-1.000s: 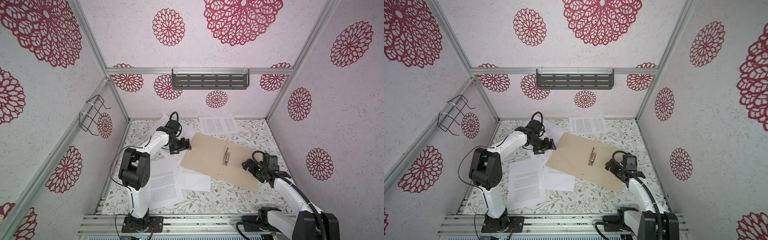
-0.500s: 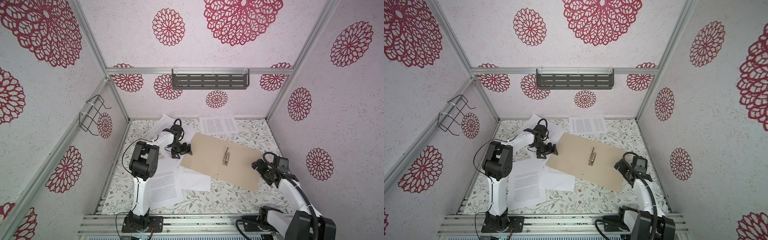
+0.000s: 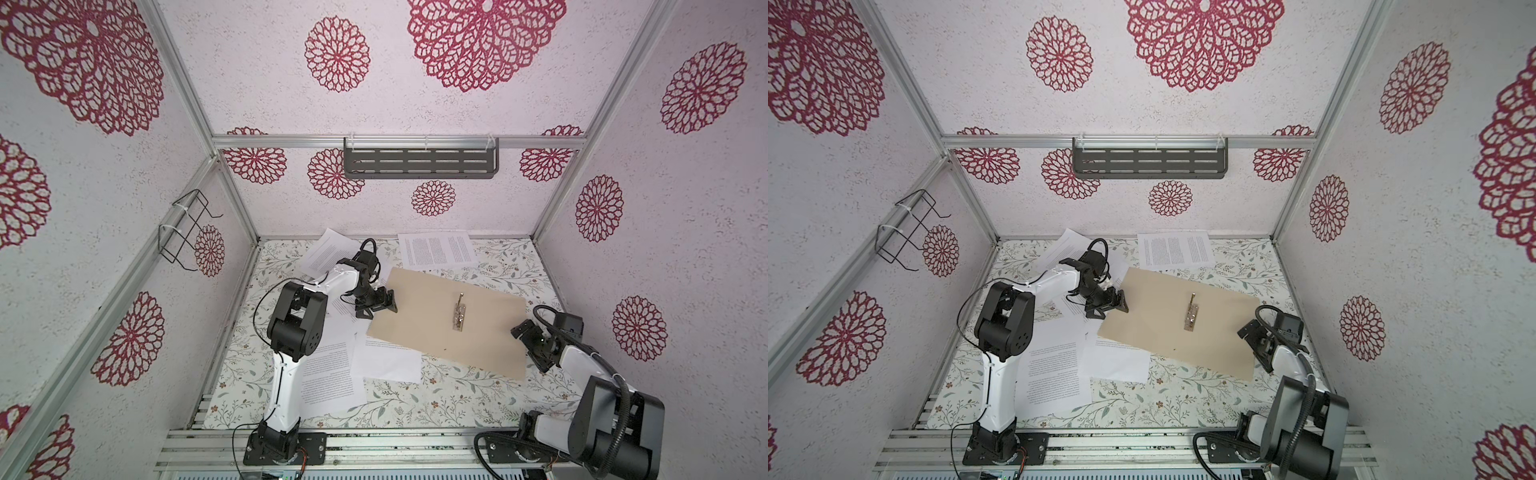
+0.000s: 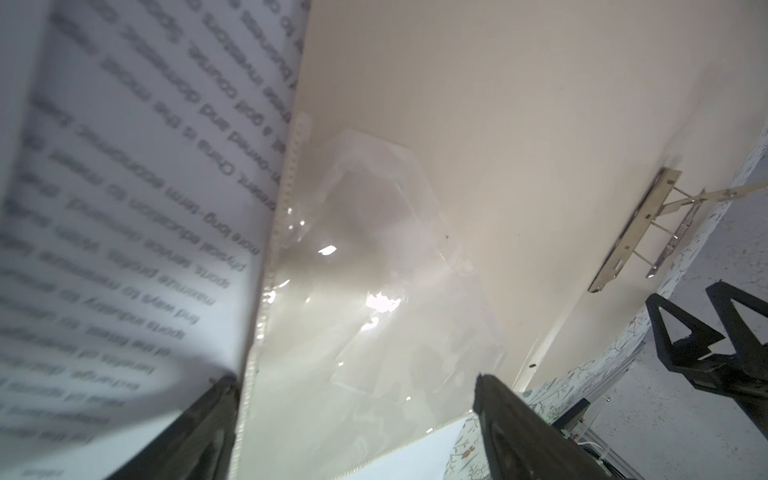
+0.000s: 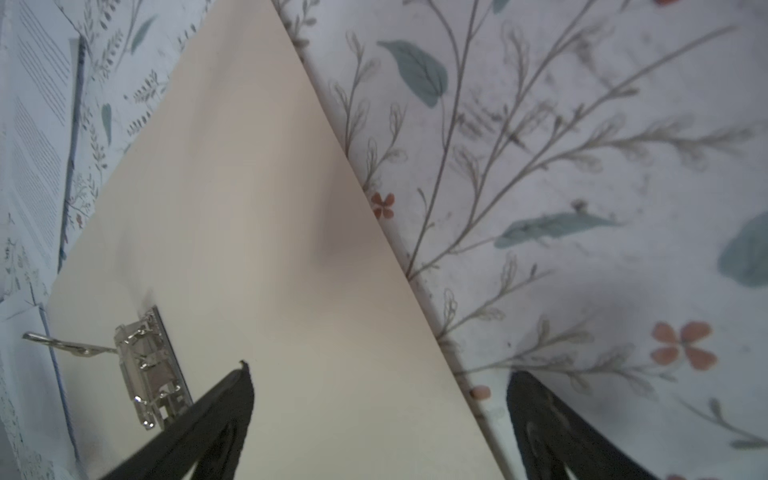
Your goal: Put the files into the folder
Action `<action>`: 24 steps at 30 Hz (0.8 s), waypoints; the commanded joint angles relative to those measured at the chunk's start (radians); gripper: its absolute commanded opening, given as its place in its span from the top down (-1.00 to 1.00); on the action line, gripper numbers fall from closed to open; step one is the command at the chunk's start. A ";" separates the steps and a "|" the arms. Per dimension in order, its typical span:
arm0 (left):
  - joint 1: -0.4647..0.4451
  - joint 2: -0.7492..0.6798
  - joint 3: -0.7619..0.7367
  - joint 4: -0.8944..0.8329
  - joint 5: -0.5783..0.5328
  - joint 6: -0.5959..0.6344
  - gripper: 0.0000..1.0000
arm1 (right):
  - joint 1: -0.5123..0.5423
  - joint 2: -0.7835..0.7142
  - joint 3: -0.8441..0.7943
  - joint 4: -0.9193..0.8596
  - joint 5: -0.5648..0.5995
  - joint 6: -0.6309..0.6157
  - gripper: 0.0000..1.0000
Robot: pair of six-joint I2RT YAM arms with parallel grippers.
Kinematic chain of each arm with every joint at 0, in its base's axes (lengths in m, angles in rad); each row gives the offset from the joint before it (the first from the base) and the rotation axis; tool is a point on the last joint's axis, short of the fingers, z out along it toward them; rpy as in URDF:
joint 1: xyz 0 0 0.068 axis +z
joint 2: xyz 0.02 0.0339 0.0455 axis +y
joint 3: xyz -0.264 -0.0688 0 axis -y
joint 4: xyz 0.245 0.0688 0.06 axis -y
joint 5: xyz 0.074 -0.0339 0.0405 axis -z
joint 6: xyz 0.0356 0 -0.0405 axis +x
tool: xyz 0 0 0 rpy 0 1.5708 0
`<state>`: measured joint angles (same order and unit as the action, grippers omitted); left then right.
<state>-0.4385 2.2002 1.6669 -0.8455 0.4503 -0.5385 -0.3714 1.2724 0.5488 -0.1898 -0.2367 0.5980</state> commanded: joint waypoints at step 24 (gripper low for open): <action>0.033 -0.320 0.006 0.071 -0.126 -0.084 -0.95 | 0.098 -0.079 0.264 -0.130 0.360 -0.085 -0.98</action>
<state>-0.4183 2.0277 1.7370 -0.8051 0.3668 -0.6254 -0.3389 1.2808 0.7830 -0.2821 0.0593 0.5461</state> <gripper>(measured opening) 0.975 0.989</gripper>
